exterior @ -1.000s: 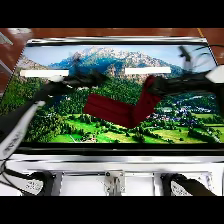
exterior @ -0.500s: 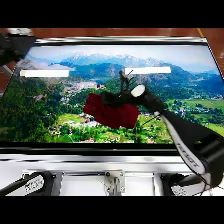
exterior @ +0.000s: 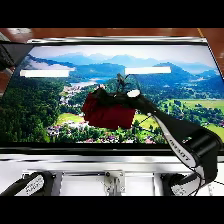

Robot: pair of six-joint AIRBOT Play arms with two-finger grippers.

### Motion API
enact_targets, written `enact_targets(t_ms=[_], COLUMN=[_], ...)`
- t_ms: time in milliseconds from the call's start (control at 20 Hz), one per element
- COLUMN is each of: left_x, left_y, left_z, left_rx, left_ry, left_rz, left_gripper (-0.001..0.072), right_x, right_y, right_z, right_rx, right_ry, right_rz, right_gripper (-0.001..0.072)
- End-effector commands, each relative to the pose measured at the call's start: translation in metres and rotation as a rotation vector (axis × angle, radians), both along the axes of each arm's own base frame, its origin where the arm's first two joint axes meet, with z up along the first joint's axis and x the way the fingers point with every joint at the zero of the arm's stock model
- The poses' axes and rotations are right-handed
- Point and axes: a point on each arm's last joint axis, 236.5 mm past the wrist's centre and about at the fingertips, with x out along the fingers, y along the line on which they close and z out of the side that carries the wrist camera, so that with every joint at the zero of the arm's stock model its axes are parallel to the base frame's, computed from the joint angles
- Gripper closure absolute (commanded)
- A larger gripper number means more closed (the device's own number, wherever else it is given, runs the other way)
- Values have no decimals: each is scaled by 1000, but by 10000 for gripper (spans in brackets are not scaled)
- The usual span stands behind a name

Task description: Fold the shirts.

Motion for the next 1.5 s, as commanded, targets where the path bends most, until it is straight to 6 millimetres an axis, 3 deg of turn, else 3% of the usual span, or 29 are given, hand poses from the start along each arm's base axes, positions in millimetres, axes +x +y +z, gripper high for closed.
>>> enact_targets(t_ms=[0, 200, 250, 300, 450, 650, 850, 900, 950, 1000, 1050, 1150, 1250, 1350, 1450], left_x=[1, 0, 0, 0, 0, 0, 0, 0, 0, 1, 1, 0, -2, -2, -1], left_y=[1, 2, 2, 2, 2, 2, 2, 2, 2, 2, 2, -1, -6, -16, -29], left_z=[-28, -45, -45, -45, -45, -45, -44, -44, -44, -44, -44, -44, -44, -43, -42], left_rx=[45, 91, 90, 90, 84, 73, 61, 62, 61, 61, 60, 61, 62, 61, 58], left_ry=[56, 88, 87, 88, 95, 108, 122, 122, 122, 122, 122, 121, 121, 115, 105], left_rz=[2, 1, 1, 0, 1, 3, 6, 5, 6, 7, 7, 2, -13, -27, -37], left_gripper=[668, 668, 668, 668, 668, 668, 668, 668, 668, 668, 668, 668, 668, 668, 668], right_x=[-29, -57, -65, -68, -60, -46, -45, -41, -37, -32, -26, -12, 16, 47, 67], right_y=[-66, -232, -262, -272, -260, -221, -180, -176, -174, -174, -173, -173, -191, -225, -271], right_z=[-10, -48, -57, -65, -92, -118, -125, -121, -115, -109, -94, -37, 40, 120, 174], right_rx=[-182, -592, -637, -617, -519, -412, -272, -240, -222, -216, -207, -182, -157, -133, -190], right_ry=[63, 301, 377, 416, 403, 372, 370, 362, 349, 326, 265, 58, -50, -97, -156], right_rz=[177, 193, 162, 128, 15, -35, 6, -2, -4, 11, 60, 214, 179, 32, -87], right_gripper=[83, 56, 29, 29, 29, 29, 33, 142, 353, 608, 644, 645, 645, 646, 646])
